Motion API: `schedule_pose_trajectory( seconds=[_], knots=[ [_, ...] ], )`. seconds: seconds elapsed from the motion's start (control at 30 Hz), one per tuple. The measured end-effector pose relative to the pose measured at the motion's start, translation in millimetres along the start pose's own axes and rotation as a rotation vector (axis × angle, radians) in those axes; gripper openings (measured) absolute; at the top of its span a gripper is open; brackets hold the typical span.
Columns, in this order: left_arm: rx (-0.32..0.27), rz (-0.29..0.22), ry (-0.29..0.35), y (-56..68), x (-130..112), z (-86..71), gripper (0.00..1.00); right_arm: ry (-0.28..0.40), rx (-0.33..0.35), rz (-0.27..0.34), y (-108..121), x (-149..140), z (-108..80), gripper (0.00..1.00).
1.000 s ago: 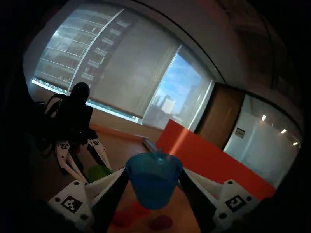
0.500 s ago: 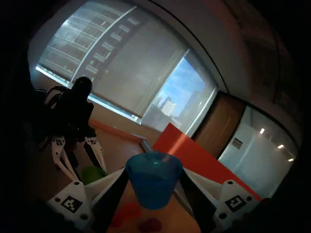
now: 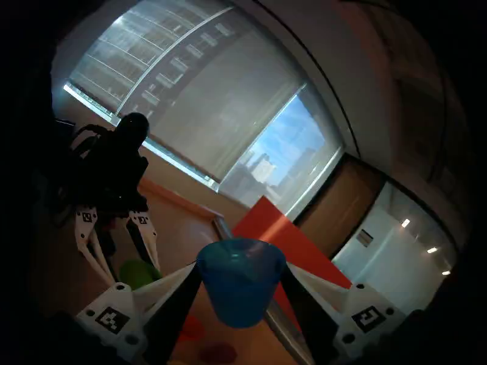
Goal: Pour water
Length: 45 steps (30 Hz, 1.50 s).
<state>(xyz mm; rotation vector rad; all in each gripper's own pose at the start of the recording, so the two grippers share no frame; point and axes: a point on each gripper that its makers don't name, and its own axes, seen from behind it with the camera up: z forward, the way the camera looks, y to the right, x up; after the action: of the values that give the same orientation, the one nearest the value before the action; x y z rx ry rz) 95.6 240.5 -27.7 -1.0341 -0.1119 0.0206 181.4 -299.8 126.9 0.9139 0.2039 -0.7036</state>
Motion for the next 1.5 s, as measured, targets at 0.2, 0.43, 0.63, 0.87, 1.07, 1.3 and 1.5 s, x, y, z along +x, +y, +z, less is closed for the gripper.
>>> schedule_pose_trajectory(
  seconds=[0.2, 0.43, 0.63, 0.87, 1.07, 1.3, 1.5],
  knots=[
    [0.002, -0.002, 0.004, -1.9, 1.4, 0.2, 0.88, -0.005, -0.003, -0.043, 4.2, -0.9, 3.8, 0.91],
    [-0.001, 0.008, 0.002, 0.1, 0.4, 0.2, 0.87, -0.015, -0.005, -0.091, 4.6, -4.1, 6.9, 0.91],
    [0.006, 0.024, 0.001, 0.6, -0.7, 1.4, 0.87, -0.023, -0.007, -0.124, 7.7, -4.7, 10.2, 0.91],
    [0.008, 0.025, 0.003, -0.1, -2.2, 2.9, 0.87, -0.032, -0.009, -0.165, 11.1, -1.7, 9.7, 0.91],
    [0.007, 0.017, 0.007, -1.9, -3.6, 4.6, 0.87, -0.047, -0.013, -0.207, 13.4, -3.2, 8.0, 0.91],
    [0.003, 0.014, 0.008, -1.4, -3.4, 5.7, 0.87, -0.058, -0.018, -0.251, 16.9, -4.0, 8.0, 0.91],
    [0.002, 0.016, 0.007, -1.3, -3.7, 5.9, 0.87, -0.063, -0.023, -0.286, 20.1, -2.6, 7.3, 0.91]
  ],
)
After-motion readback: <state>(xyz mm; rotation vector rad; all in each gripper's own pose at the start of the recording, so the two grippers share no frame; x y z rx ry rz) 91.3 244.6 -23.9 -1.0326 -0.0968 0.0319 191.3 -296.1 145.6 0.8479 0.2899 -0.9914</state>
